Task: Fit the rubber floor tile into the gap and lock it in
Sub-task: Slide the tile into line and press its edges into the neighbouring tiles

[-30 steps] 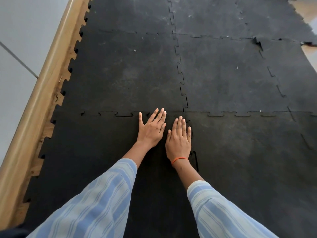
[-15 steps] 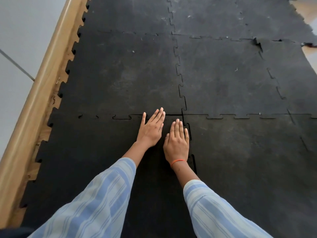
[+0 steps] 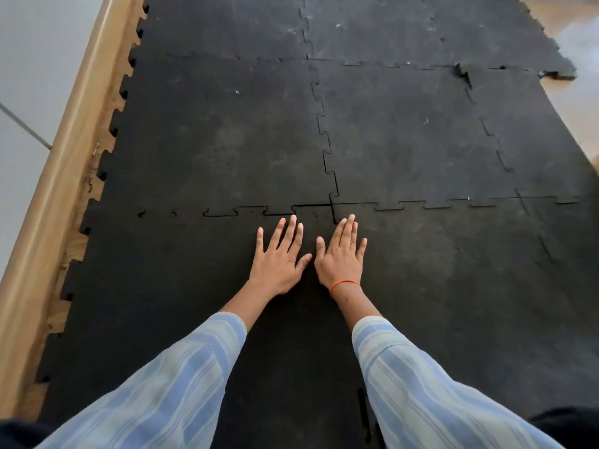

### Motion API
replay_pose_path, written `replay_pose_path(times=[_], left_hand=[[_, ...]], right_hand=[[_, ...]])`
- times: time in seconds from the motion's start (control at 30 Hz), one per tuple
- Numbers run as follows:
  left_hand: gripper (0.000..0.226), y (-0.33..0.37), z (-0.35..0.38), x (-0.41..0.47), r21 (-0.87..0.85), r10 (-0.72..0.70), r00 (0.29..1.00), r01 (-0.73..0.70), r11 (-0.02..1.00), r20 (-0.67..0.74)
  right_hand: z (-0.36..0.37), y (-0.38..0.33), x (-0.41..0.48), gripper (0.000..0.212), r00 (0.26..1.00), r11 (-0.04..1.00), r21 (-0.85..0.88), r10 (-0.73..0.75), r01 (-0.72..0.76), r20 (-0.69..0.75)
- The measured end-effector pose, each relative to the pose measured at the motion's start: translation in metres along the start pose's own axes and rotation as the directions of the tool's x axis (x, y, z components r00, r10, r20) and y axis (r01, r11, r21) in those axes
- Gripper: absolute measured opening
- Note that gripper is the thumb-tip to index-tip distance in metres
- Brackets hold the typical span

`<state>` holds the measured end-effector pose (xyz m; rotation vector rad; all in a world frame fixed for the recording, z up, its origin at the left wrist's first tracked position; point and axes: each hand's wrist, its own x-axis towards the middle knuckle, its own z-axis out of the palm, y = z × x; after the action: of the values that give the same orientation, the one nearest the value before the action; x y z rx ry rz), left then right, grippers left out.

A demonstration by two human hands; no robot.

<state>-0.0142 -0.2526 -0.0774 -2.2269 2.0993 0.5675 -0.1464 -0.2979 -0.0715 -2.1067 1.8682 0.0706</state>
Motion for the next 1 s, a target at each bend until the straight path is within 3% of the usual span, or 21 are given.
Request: replay_pose_path(times=[0.3, 0.43, 0.63, 1.0], left_hand=[[0.065, 0.011, -0.01, 0.013, -0.016, 0.015, 0.999, -0.015, 1.0, 0.051], [0.077, 0.02, -0.007, 0.009, -0.048, -0.033, 0.999, 0.034, 0.998, 0.025], [0.091, 0.045, -0.008, 0.014, -0.151, -0.16, 0.987, 0.158, 0.976, 0.0], [0.08, 0.047, -0.002, 0.027, -0.126, -0.15, 0.988, 0.144, 0.982, -0.038]], right_hand=[[0.001, 0.006, 0.006, 0.067, 0.998, 0.996, 0.081, -0.049, 0.046, 0.029], [-0.013, 0.022, 0.009, 0.057, 0.989, 0.944, 0.312, -0.137, 0.11, 0.064], [-0.007, 0.055, -0.014, 0.049, 0.985, 0.948, 0.267, -0.168, 0.174, -0.048], [-0.005, 0.043, -0.006, 0.041, 0.973, 0.936, 0.316, -0.088, 0.154, -0.214]])
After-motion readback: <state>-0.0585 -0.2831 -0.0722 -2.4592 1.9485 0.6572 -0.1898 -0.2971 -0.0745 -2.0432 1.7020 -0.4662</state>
